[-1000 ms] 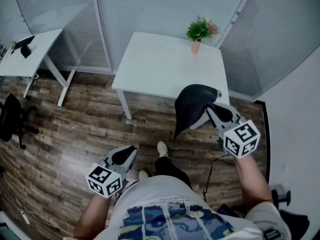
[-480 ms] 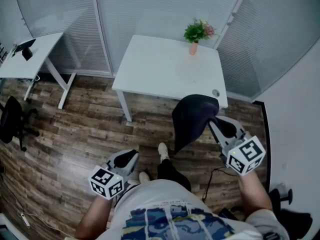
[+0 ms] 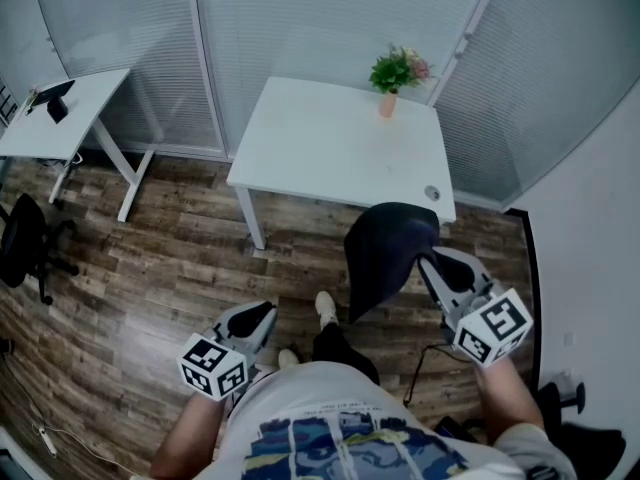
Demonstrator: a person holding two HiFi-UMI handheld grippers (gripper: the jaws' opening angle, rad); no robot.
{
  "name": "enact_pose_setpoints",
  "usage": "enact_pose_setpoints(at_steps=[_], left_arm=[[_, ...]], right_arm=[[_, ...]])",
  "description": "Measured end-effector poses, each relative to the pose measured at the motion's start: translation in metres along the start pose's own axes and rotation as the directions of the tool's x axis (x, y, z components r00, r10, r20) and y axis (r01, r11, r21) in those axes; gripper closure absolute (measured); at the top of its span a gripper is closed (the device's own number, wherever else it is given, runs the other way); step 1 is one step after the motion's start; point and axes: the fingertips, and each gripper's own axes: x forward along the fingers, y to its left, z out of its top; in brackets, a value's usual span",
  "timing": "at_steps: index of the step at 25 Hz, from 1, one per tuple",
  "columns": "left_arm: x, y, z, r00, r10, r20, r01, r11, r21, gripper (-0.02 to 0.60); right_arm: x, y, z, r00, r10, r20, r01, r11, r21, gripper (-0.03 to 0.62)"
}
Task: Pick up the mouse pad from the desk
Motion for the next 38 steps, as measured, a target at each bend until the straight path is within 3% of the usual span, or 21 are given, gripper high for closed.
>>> enact_pose_setpoints(at_steps=[38], left_arm=[[-0.013, 0.022, -0.004, 0.999, 0.036, -0.007, -0.036, 0.999, -0.013, 0.545]], right_arm=[[0.019, -0.003, 0.023, 1.000, 0.002, 0.026, -0.001, 1.000, -0.023, 0.565]])
